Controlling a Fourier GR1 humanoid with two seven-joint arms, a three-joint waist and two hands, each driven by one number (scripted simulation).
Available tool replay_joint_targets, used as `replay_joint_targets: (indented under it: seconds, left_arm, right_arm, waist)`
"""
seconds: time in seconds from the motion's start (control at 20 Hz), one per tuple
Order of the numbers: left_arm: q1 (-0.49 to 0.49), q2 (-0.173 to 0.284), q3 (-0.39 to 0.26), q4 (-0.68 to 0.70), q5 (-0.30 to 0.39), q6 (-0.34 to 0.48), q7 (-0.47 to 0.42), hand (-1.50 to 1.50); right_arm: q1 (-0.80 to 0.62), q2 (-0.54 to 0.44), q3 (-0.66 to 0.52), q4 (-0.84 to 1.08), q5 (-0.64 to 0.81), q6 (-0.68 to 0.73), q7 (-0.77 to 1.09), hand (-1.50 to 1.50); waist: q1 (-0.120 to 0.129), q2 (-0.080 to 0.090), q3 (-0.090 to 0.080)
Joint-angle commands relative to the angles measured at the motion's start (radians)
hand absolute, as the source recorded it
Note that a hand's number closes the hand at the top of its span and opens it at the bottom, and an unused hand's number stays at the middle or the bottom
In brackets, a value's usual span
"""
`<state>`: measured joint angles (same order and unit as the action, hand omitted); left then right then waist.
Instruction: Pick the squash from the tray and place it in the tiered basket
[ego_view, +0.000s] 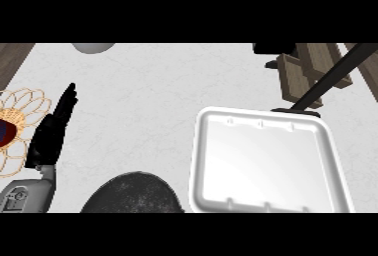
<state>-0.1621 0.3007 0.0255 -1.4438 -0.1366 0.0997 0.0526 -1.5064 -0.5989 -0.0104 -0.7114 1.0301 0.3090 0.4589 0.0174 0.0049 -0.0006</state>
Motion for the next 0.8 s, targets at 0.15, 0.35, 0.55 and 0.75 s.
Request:
replay_joint_targets:
  seconds: [0.15, 0.35, 0.55, 0.75]
  left_arm:
    - [0.025, -0.008, 0.007, 0.0, -0.003, -0.011, -0.024, 0.0]
    - [-0.007, 0.024, 0.05, 0.006, 0.02, -0.024, 0.016, 0.0]
    - [0.0, -0.006, 0.021, -0.02, -0.006, -0.008, 0.018, 0.0]
    - [-0.038, 0.0, 0.05, 0.051, -0.006, -0.007, 0.007, 0.0]
  right_arm:
    - [0.06, 0.007, -0.062, 0.057, -0.049, -0.005, -0.08, 1.5]
    - [0.088, -0.011, -0.173, 0.109, -0.138, 0.029, -0.032, 1.5]
    - [0.137, 0.059, -0.198, 0.126, -0.151, -0.037, 0.036, -1.5]
    - [0.209, 0.057, -0.249, 0.005, -0.213, -0.104, -0.009, -1.5]
  waist:
    - [-0.003, -0.002, 0.0]
    - [-0.012, -0.003, 0.001]
    - [-0.005, -0.002, 0.001]
    - [-0.024, -0.006, 0.001]
